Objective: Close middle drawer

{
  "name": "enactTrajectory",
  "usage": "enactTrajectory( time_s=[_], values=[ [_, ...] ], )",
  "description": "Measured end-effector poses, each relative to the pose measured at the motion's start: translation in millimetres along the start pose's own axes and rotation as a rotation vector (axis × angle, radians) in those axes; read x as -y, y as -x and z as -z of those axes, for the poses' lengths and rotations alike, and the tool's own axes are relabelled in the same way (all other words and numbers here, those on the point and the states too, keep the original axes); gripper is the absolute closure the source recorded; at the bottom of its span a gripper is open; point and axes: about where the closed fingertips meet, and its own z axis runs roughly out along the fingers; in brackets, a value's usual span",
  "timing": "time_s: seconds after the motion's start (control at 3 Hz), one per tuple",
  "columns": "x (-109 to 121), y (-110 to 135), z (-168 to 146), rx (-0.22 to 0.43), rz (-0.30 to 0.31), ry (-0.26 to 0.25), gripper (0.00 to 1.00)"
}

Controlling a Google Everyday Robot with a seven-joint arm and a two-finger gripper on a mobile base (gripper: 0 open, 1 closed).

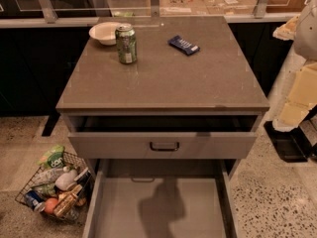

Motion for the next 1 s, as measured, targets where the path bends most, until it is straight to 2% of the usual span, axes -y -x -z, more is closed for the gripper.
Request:
enactTrajectory(
  time_s=[0.67, 1.0],
  values=[
    [-2, -8, 0, 0.005, 0.023, -0.017, 0.0],
    [-18, -41, 1, -0.03, 0.085, -0.071, 0.0]
  ],
)
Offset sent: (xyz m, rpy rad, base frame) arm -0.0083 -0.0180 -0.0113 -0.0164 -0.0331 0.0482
